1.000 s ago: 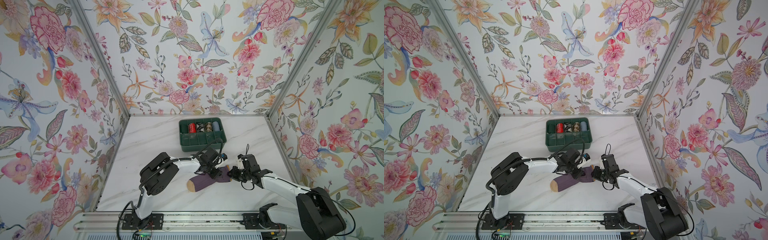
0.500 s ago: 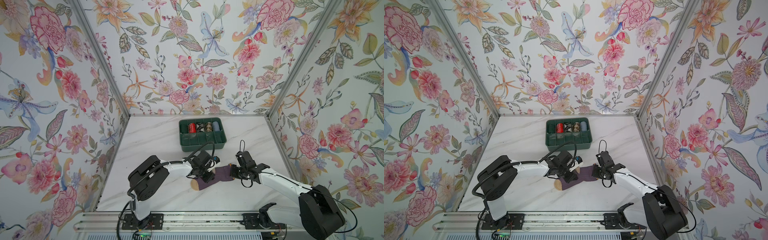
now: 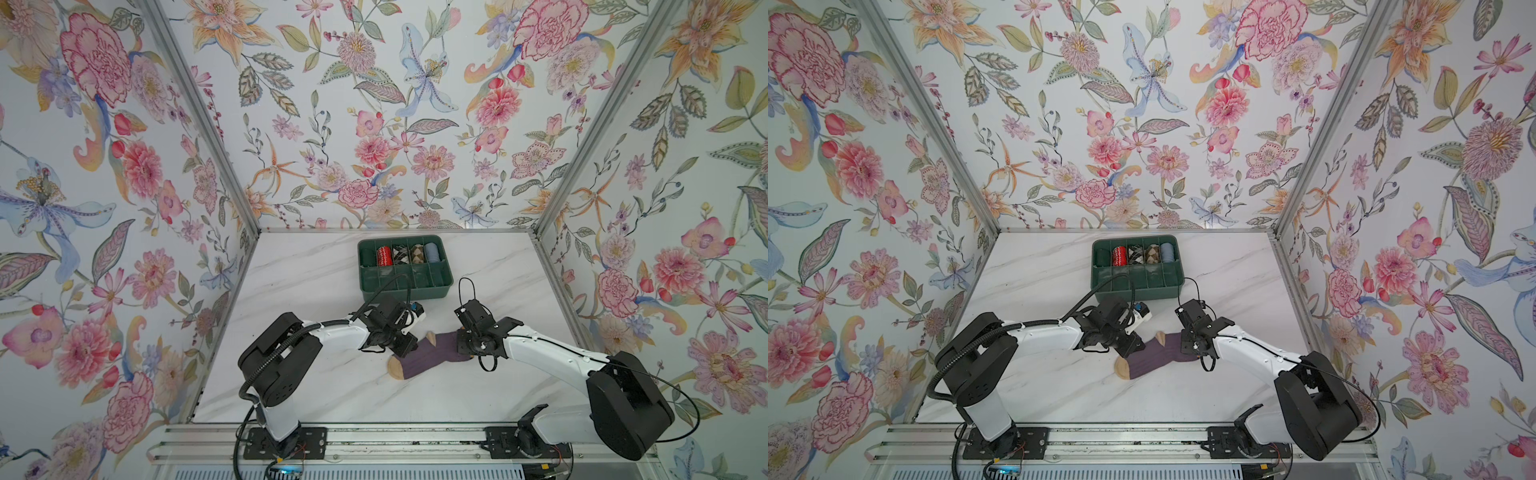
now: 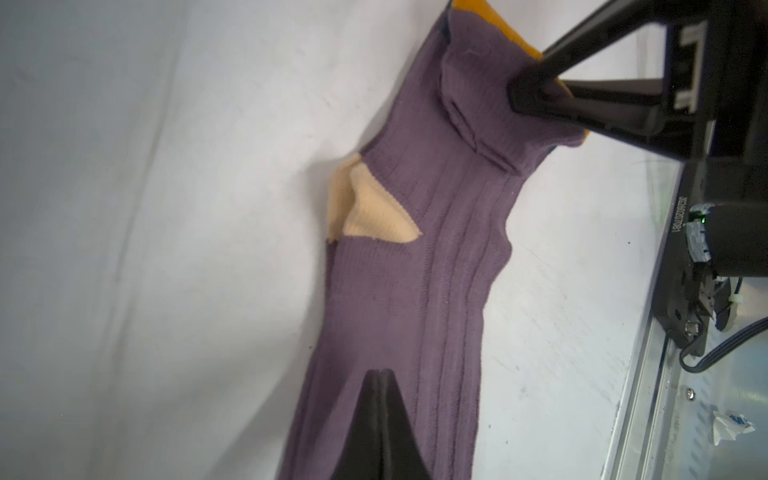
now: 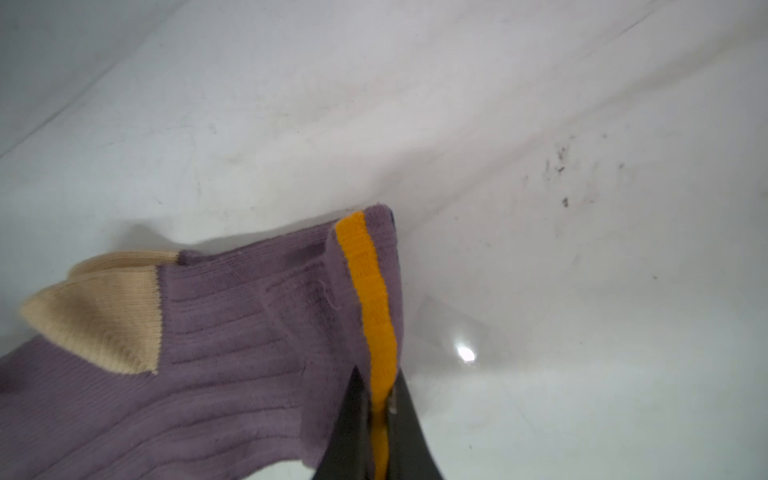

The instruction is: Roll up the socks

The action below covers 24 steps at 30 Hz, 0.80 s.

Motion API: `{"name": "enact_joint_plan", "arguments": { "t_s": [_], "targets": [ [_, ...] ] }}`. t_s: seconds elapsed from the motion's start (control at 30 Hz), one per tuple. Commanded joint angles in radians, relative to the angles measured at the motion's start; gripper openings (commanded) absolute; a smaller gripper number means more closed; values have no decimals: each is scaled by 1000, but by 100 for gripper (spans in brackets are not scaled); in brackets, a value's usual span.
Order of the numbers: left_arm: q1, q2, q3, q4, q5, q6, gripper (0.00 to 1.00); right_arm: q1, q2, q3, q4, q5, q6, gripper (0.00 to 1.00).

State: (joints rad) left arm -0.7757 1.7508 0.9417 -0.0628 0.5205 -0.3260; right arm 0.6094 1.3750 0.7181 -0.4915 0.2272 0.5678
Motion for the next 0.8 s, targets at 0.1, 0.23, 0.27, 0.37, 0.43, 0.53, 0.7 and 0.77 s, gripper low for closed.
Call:
{"name": "enact_joint_plan", "arguments": {
  "t_s": [0.1, 0.23, 0.27, 0.37, 0.43, 0.53, 0.7, 0.77],
  "targets": [
    [33, -36, -12, 32, 26, -16, 0, 84, 52, 60, -85, 137, -8, 0],
    [40, -35, -20, 46, 27, -25, 0, 131, 101, 86, -110, 168, -7, 0],
    [45, -37, -21, 51, 29, -28, 0, 146, 113, 93, -118, 180, -6, 0],
    [58, -48, -29, 64, 36, -34, 0, 193, 145, 122, -147, 235, 4, 0],
    [65, -50, -27, 65, 38, -34, 0, 224, 166, 142, -167, 272, 13, 0],
    [68, -45, -29, 68, 41, -34, 0, 265, 203, 170, -188, 310, 22, 0],
    [69, -39, -47, 88, 51, -48, 0, 319, 269, 210, -223, 348, 38, 0],
    [69, -35, -53, 94, 62, -54, 0, 338, 291, 226, -240, 362, 47, 0]
  ]
}}
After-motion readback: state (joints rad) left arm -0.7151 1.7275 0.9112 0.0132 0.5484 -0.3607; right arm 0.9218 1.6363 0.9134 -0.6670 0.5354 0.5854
